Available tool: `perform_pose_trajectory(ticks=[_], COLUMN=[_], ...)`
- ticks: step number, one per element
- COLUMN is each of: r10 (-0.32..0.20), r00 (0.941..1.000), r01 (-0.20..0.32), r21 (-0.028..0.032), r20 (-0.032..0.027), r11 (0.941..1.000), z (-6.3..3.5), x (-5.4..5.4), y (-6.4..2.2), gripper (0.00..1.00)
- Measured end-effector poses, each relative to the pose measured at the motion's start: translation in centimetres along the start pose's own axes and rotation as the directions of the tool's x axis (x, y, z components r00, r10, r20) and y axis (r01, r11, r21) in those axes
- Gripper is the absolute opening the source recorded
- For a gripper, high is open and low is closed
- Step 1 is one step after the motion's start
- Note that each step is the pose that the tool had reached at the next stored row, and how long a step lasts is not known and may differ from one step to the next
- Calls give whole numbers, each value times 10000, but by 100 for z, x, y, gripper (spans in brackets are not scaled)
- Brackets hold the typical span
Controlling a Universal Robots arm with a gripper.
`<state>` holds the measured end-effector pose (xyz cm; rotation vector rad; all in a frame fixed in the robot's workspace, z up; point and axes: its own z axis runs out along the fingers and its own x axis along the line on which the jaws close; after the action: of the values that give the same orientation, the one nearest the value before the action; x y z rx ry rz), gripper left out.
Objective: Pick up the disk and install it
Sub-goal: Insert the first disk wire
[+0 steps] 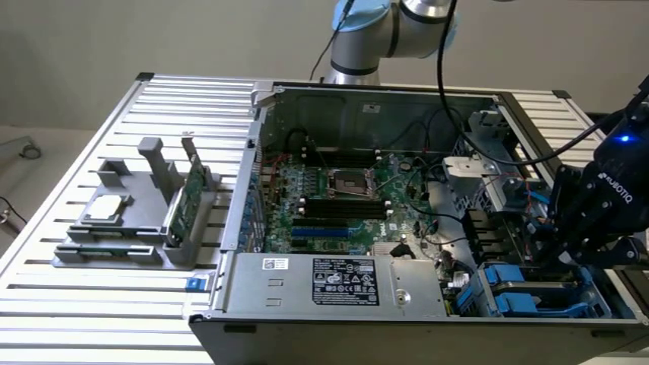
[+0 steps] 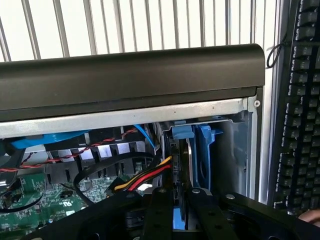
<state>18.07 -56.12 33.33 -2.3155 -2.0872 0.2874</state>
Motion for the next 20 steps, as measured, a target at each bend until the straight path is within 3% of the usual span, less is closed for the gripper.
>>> perform_pose_trajectory(ticks=[6,20], r10=[-17,-41], r00=[10000,10000], r01=[17,40], r21=[159,358], r20=[19,40], r11=[9999,9994], z=[7,25], x=[3,6], y=[24,84], gripper=[16,16])
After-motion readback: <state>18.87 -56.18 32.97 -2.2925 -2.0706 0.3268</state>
